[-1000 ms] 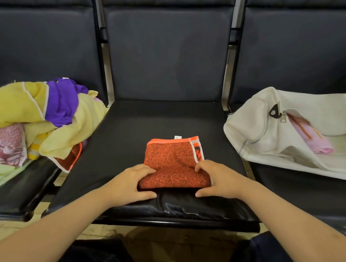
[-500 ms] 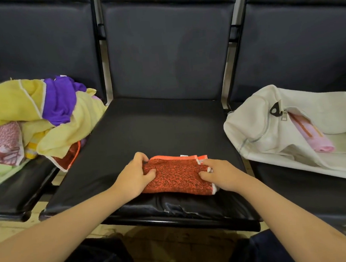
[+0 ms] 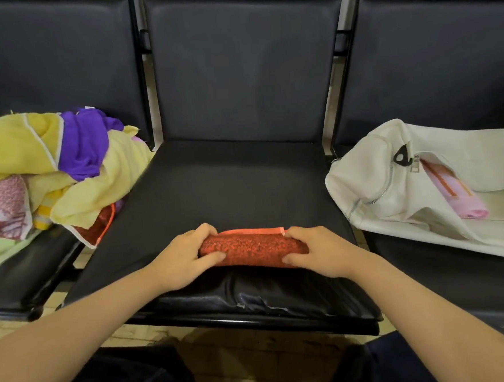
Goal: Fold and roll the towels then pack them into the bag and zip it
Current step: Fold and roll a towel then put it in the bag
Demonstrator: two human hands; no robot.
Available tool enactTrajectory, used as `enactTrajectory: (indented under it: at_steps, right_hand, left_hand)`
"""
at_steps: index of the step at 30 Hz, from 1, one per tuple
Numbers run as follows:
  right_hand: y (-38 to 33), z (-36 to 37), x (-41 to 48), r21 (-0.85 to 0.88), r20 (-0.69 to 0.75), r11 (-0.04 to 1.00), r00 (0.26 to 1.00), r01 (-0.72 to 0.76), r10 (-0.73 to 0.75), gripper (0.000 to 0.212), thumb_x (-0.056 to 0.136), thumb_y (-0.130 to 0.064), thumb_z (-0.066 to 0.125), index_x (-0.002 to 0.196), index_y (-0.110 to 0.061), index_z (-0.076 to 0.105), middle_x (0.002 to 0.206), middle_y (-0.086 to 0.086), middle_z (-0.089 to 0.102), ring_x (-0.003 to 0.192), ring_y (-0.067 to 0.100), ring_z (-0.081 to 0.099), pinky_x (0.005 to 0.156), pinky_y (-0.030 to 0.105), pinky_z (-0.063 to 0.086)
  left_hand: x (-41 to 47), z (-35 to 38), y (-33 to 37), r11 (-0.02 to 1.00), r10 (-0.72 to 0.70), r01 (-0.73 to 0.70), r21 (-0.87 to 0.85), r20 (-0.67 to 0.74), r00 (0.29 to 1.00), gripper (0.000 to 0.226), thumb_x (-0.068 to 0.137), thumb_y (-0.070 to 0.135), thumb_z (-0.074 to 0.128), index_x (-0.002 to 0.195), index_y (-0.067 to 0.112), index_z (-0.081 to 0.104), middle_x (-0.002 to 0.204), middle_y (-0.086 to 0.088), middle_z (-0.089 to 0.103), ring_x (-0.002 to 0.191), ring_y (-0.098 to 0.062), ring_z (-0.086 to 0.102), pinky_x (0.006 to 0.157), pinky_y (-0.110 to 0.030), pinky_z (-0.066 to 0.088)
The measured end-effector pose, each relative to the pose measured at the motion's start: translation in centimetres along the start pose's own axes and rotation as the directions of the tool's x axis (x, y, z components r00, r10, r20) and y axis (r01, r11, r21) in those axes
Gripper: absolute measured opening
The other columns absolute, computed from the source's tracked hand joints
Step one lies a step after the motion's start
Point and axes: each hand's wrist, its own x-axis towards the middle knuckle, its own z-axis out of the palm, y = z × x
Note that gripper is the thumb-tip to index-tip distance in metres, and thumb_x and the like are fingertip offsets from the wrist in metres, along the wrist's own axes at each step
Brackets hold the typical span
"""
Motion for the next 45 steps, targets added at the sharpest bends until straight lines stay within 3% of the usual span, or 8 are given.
enactTrajectory:
  at_steps: [6,11,17,24,32,38,41,45]
  right_hand:
    - [0.4,-0.2,2.0,0.180,0.037,0.959,0.976,-0.219,0.216,0.030,0.093,-0.034,0.054,0.071,-0.013,0.050,0.074,-0.002,0.055,0.070,0.012,0.054,0.064,0.026,0.038]
    - [1.8,0.1,3.3,0.084,-0.001,0.975,0.978,-0.208,0.209,0.035,0.096,-0.042,0.053,0.127,-0.026,0.047,0.116,0.003,0.048,0.101,0.017,0.055,0.082,0.026,0.044]
    - [1.9,1.3,4.1,-0.136,-0.118,0.989,0.992,-0.052,0.036,0.029,0.100,-0.026,0.047,0.124,-0.024,0.062,0.121,0.000,0.057,0.114,0.019,0.054,0.100,0.036,0.041]
    - [1.2,0.8,3.7,-0.121,-0.050,0.989,0.996,-0.083,0.078,0.031,0.097,-0.019,0.042,0.091,-0.009,0.070,0.091,0.002,0.069,0.087,0.018,0.062,0.082,0.038,0.050]
    - [0.0,-0.7,2.1,0.157,0.045,0.961,0.974,-0.227,0.222,0.034,0.094,-0.031,0.053,0.092,0.001,0.065,0.089,0.006,0.063,0.084,0.018,0.059,0.075,0.030,0.044]
    - [-2.2,-4.4,-0.3,0.820,0.281,0.501,0.957,-0.276,0.068,0.086,0.063,-0.076,0.064,0.127,-0.021,0.048,0.102,-0.004,0.060,0.088,0.006,0.059,0.103,0.027,0.037]
    - [-2.0,-5.9,-1.9,0.991,0.135,0.023,0.990,-0.134,-0.051,0.056,0.072,-0.031,0.077,0.121,-0.016,0.054,0.101,0.006,0.064,0.093,0.021,0.065,0.088,0.041,0.056]
    - [0.3,-8.0,-3.1,0.981,0.049,0.180,0.986,-0.078,0.159,0.050,0.081,-0.042,0.071,0.121,-0.017,0.057,0.101,0.007,0.074,0.096,0.025,0.070,0.085,0.040,0.055]
  left_hand:
    - [1.9,1.2,1.5,0.934,-0.252,0.242,-0.263,-0.005,0.968,0.032,0.091,0.048,0.052,0.077,0.019,0.054,0.077,0.007,0.062,0.075,-0.005,0.059,0.067,-0.022,0.038]
    - [3.3,1.5,1.1,0.917,-0.398,0.395,-0.058,-0.040,0.917,0.032,0.092,0.045,0.053,0.107,0.016,0.052,0.097,0.001,0.059,0.095,-0.020,0.058,0.078,-0.031,0.043]
    - [3.8,1.8,0.3,0.823,0.421,-0.360,0.440,-0.048,0.906,0.041,0.098,0.040,0.038,0.103,0.011,0.066,0.097,-0.005,0.061,0.080,-0.024,0.060,0.070,-0.041,0.055]
    - [3.6,1.6,0.8,0.731,0.270,-0.361,0.579,0.240,0.932,0.081,0.087,0.066,0.029,0.152,0.019,0.018,0.139,-0.005,0.043,0.118,-0.021,0.051,0.099,-0.033,0.043]
    - [4.7,1.3,3.8,0.427,0.489,-0.507,0.749,0.280,0.826,0.076,0.062,0.037,0.079,0.127,0.019,0.045,0.110,-0.001,0.063,0.094,-0.022,0.066,0.105,-0.057,0.032]
    - [7.1,-0.5,8.9,0.348,0.802,-0.518,0.781,0.039,0.596,0.050,0.073,0.030,0.071,0.117,0.019,0.050,0.123,-0.008,0.062,0.120,-0.030,0.053,0.104,-0.066,0.029]
    - [8.6,-1.2,12.2,0.335,0.862,-0.522,0.785,-0.031,0.506,0.027,0.085,0.024,0.053,0.111,0.019,0.050,0.124,-0.009,0.062,0.124,-0.033,0.050,0.104,-0.068,0.023]
    - [11.0,-1.4,14.9,0.331,0.860,-0.492,0.805,-0.043,0.509,0.026,0.086,0.020,0.044,0.108,0.017,0.058,0.125,-0.008,0.063,0.122,-0.033,0.055,0.105,-0.066,0.020]
